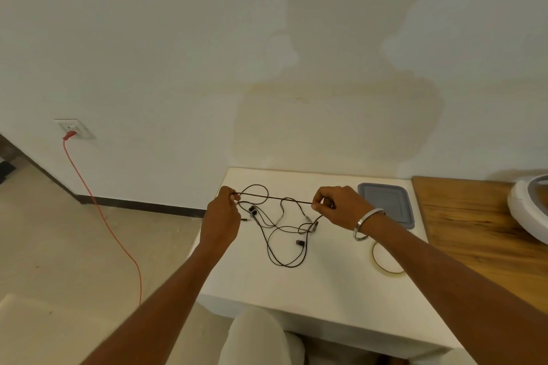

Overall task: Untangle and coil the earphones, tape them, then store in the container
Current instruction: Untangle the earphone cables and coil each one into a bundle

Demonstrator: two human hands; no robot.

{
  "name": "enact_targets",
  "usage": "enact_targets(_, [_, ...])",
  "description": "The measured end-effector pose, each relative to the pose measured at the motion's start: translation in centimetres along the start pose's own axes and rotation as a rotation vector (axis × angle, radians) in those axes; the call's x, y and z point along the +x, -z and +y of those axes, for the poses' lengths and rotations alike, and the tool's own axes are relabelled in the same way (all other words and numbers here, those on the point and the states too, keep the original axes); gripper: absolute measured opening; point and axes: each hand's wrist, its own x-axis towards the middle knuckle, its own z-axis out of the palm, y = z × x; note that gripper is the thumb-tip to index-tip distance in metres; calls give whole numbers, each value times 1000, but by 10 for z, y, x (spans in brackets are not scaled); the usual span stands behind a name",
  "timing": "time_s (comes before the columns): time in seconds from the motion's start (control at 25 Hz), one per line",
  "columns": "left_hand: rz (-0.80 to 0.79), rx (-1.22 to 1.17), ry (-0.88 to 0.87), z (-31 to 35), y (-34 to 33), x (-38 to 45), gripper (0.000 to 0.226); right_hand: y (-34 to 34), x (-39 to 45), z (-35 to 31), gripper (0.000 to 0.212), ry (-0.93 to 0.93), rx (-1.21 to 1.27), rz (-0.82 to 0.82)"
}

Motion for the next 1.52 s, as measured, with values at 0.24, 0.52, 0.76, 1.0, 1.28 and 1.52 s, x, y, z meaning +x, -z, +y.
enact_targets(0.24, [-248,361,230,-8,-19,-11,21,-2,-1,-5,5,62,188,71])
enact_targets(0.52, [-412,475,387,7,-33,-18,15,-4,0,-11,7,123,290,185])
enact_targets(0.76, [-480,-20,212,26,-26,-16,47,-6,2,-15,8,102,254,58])
enact_targets(1.0, [-476,-457,-70,79,-18,-19,21,-7,8,-26,11,137,208,81])
enact_targets(1.28, [-187,-297,-77,75,-7,-7,11,-6,-1,-19,38,89,223,-122])
enact_targets(1.52, [18,-429,8,67,9,0,12,-5,-8,1,25,16,129,-90])
